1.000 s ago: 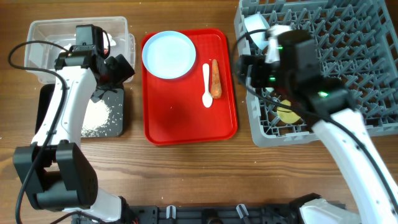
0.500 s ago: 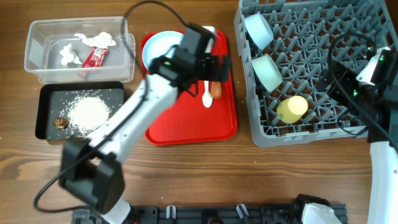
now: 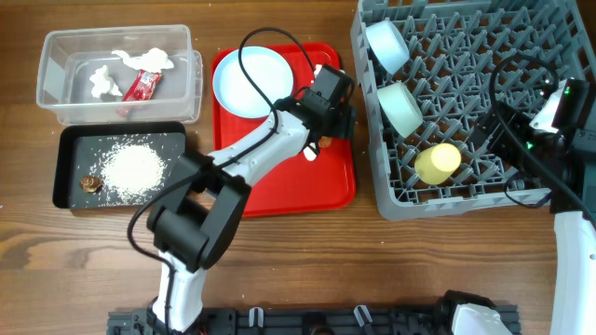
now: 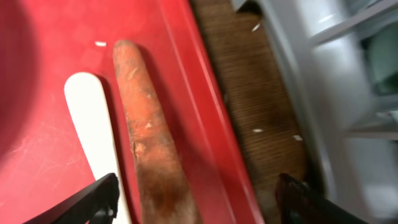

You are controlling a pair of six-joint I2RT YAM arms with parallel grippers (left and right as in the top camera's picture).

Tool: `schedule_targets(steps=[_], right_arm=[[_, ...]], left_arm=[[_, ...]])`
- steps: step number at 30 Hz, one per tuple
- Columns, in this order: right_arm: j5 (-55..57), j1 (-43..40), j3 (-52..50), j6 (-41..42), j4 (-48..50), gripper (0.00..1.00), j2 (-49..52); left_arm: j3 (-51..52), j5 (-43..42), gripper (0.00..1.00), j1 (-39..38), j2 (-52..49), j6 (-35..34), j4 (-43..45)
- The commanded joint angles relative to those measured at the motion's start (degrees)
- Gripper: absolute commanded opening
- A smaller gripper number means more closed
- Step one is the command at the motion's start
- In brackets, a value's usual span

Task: Sort waste into correct bins and load items into the dishwasher rack
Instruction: 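Grasp carrot on red tray with left gripper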

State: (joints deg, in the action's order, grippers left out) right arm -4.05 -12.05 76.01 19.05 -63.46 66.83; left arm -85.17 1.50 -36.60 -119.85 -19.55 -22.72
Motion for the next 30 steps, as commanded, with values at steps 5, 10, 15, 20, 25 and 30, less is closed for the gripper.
schedule_targets(steps=[5,10,15,20,25,30], right_arm=[[0.13,-0.2,0.44,-1.05,-0.26,1.0,-0.66],[0.13,-0.2,0.44,-1.07,-0.26,1.0,-0.66],[0.17,-0.2,0.44,-1.07,-0.17,1.0,-0.66],[0.61,-0.2,0.44,-1.07,-0.07,1.0,-0.66],[0.61,-0.2,0.44,-1.05,0.02,1.0,-0.66],[0.57,-0.2,0.44,-1.03,0.07,1.0,-0.66]], left_arm=[[-0.52,4.59,0.58,-0.31,-4.74,-5.4,0.76],[-0.52,4.59,0.25,-0.63,-5.81,-6.45,1.33],[-0.74,4.59,0.17,-0.61,-0.96,-6.38,1.07],[-0.74,4.63,0.17,-0.2,14.38,-6.4,-4.15],[-0.74,9.27,0.14,7.43,29.9,-12.37,-22.29],[-0.66,14.49,0.08,26.34,34.45,-21.31,-37.66]])
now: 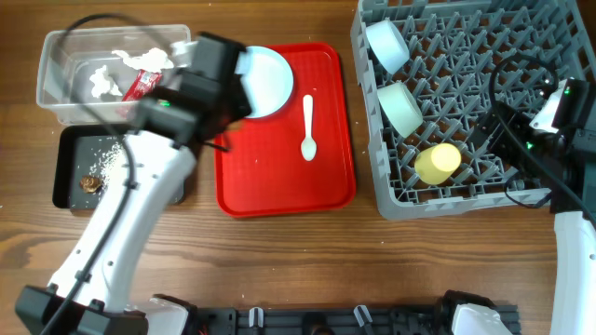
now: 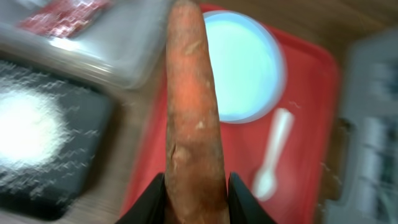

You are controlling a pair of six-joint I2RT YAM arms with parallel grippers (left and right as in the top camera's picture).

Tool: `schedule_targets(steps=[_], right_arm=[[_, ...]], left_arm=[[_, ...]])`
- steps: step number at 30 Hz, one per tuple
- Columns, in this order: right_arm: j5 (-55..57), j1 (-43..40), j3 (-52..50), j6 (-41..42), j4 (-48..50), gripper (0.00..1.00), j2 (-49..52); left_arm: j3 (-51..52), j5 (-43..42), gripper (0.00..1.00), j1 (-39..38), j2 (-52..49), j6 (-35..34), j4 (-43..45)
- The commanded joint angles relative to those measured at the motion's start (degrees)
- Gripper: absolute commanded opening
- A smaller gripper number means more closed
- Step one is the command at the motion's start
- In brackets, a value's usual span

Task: Sort waste into correct bins and load items into the dishwasher rack
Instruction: 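Grasp carrot on red tray with left gripper, then drop carrot onto black tray with left gripper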

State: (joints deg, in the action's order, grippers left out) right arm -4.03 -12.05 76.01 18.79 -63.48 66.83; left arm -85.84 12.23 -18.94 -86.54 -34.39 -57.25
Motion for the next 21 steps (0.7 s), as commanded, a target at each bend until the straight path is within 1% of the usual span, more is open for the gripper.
schedule_targets(steps=[1,2,3,5,7,9,11,12,14,18,19,20,21], right_arm=[[0.55,-0.2,0.44,-0.76,0.02,1.0,-0.66],[0.55,-0.2,0.44,-0.76,0.0,1.0,-0.66],[0.57,-0.2,0.44,-0.79,0.0,1.0,-0.66],[0.55,-0.2,0.44,-0.74,0.0,1.0,-0.66],[0.55,-0.2,0.44,-0.76,0.0,1.0,-0.66],[0.55,-0.2,0.44,-0.76,-0.04,1.0,-0.66],[0.52,-0.2,0.44,-0.74,-0.2,0.99,-0.66],[0.52,-0.2,0.44,-0.74,-0.28,1.0,-0.66],[0.52,-0.2,0.44,-0.76,-0.63,1.0,-0.66],[0.52,-0.2,0.44,-0.76,-1.01,1.0,-0.66],[0.52,-0.2,0.44,-0.74,-1.11,1.0,-0.66],[0.52,-0.2,0.44,-0.76,-1.14,1.0,-0.66],[0.52,-0.2,0.44,-0.74,-1.11,1.0,-0.66]], left_arm=[[0.28,3.72,0.08,12.37,0.63,-7.5,-3.93],[0.72,3.72,0.07,16.63,0.0,-9.22,-4.55],[1.14,3.69,0.06,19.5,-0.59,-10.32,-4.72],[3.06,3.72,0.05,25.4,-1.79,-14.6,-4.15],[6.4,3.69,0.04,30.12,-3.85,-20.52,-2.01],[9.25,3.67,0.04,31.69,-5.95,-21.84,1.33],[12.92,3.67,0.04,31.8,-9.81,-21.84,7.93],[13.64,3.65,0.04,31.8,-11.52,-21.86,9.55],[14.01,3.69,0.04,31.8,-16.35,-24.65,11.1],[14.01,3.63,0.04,31.8,-24.0,-24.85,14.25],[14.01,3.5,0.09,31.8,-25.33,-24.85,14.8],[14.01,2.78,0.29,31.8,-26.12,-24.79,15.96],[14.01,2.54,0.38,31.8,-26.27,-24.79,15.93]])
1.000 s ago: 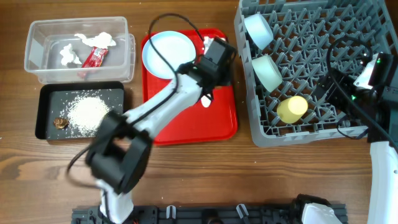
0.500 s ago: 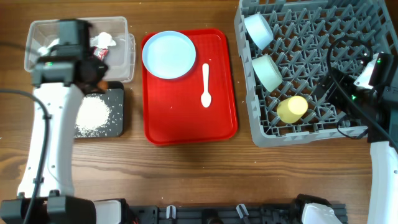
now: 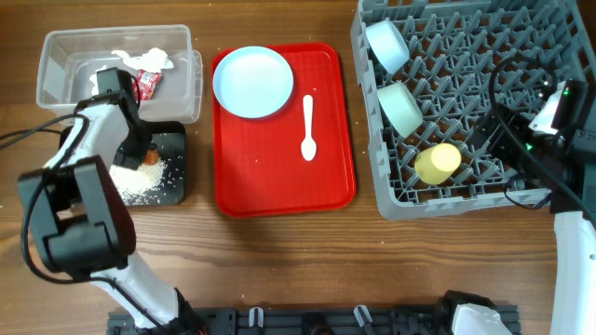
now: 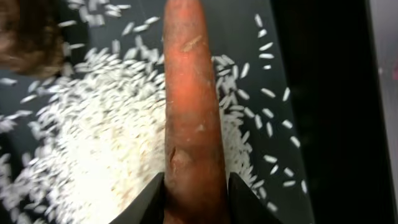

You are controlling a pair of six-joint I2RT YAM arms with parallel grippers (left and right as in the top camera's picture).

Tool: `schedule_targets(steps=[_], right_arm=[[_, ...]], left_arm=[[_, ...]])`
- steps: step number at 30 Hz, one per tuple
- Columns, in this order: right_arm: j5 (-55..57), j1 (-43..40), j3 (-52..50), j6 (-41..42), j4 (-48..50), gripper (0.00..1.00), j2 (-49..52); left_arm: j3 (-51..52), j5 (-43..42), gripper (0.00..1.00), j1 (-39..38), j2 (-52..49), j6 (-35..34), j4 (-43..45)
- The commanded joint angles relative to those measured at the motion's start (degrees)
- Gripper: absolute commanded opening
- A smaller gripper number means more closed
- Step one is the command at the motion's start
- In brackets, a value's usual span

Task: Sort waste into correct bins and load items into the dishwasher rack
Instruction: 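Drop carrot onto black tray with left gripper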

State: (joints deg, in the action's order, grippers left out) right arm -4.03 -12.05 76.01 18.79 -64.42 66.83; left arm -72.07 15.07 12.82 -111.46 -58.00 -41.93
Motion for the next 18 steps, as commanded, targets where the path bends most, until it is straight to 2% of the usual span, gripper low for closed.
schedule_targets(steps=[1,3,4,6,9,13,15,18], right_arm=[[0.52,-0.2,0.44,-0.74,-0.17,1.0,-0.66],[0.52,-0.2,0.44,-0.74,-0.17,1.0,-0.61],[0.55,-0.2,0.44,-0.79,-0.13,1.0,-0.61],[0.57,-0.2,0.44,-0.9,0.13,1.0,-0.59],[0.55,-0.2,0.44,-0.9,0.5,1.0,-0.22],[0.52,-0.2,0.44,-0.85,0.26,1.0,0.13],[0.5,-0.2,0.44,-0.87,0.26,1.0,0.13],[-0.59,-0.17,0.44,-2.51,0.33,1.0,0.13]], left_arm=[[0.24,-0.31,0.48,0.04,-1.36,-0.7,0.61],[0.15,-0.48,0.53,0.07,-1.14,1.68,0.59],[-0.35,-2.12,0.61,0.07,-0.55,6.34,0.35],[-2.47,-2.78,0.71,0.04,1.46,9.94,-2.64],[-6.67,-2.6,0.72,0.04,6.16,13.2,-6.82],[-7.3,-2.84,0.71,0.04,11.45,19.41,-7.21],[-7.28,-5.81,0.71,0.04,11.72,23.19,-9.62],[-7.3,-15.34,0.75,-0.22,12.22,36.81,-12.11]])
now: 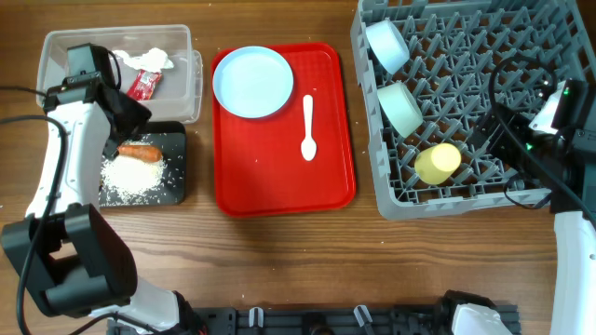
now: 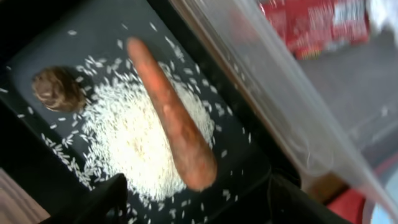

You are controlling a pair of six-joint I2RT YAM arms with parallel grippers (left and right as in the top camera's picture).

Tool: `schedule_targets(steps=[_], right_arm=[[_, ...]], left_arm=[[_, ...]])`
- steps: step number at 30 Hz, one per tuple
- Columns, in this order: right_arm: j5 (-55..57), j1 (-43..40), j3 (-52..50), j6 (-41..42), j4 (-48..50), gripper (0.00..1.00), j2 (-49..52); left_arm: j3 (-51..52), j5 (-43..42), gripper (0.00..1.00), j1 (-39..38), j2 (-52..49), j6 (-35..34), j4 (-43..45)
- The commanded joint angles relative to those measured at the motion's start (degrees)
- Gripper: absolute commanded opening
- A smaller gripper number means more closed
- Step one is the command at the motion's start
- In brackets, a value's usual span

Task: Sort waste into correct bins and load items into the dishwasher rack
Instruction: 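Drop carrot onto black tray with left gripper, then grasp light-blue plate edge on red tray with right gripper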

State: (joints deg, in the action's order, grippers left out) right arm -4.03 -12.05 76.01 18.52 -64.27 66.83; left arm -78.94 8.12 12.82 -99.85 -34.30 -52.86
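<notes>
An orange carrot (image 1: 141, 149) (image 2: 171, 122) lies on a heap of white rice (image 2: 134, 140) in the black tray (image 1: 174, 191). My left gripper (image 1: 126, 116) (image 2: 196, 208) hangs open above it, fingers apart and holding nothing. On the red tray (image 1: 279, 181) lie a pale blue plate (image 1: 252, 83) and a white spoon (image 1: 307, 126). The grey dishwasher rack (image 1: 466, 200) holds two white bowls (image 1: 399, 107) and a yellow cup (image 1: 437, 162). My right gripper sits by the rack's right edge; its fingers do not show.
A clear plastic bin (image 1: 182, 88) behind the black tray holds crumpled paper (image 1: 149, 60) and a red wrapper (image 1: 142, 86) (image 2: 323, 25). A small brown lump (image 2: 58, 89) lies in the black tray's corner. Dark cables (image 1: 521, 140) run over the rack's right side.
My left gripper has opened and let go of the carrot, which now lies on the rice. The gripper has drawn back toward the clear bin. The right arm has not moved.
My left gripper stood open around the carrot on the red tray beside the spoon. Then it was shut on the carrot, held over the plate and bins. Then it held the carrot low over the rice. Now the carrot rests in the black tray.
</notes>
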Motion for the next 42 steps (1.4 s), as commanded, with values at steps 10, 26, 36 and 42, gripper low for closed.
schedule_targets(steps=[10,26,36,42], right_arm=[[-6.43,-0.17,0.44,-8.92,1.9,1.0,0.13],[-2.82,40.54,0.5,9.03,44.54,0.91,22.91],[2.89,45.09,0.92,19.89,62.73,0.76,47.91],[4.9,45.09,1.01,24.83,67.01,0.63,55.08]], left_arm=[[-3.85,-25.2,0.86,-9.07,12.79,26.6,-5.73],[-5.92,-7.8,1.0,-18.03,13.0,14.71,-4.39],[-5.7,-6.95,1.0,-10.56,12.68,14.34,-4.9],[-5.7,-6.95,1.0,-10.56,12.68,14.34,-4.9]])
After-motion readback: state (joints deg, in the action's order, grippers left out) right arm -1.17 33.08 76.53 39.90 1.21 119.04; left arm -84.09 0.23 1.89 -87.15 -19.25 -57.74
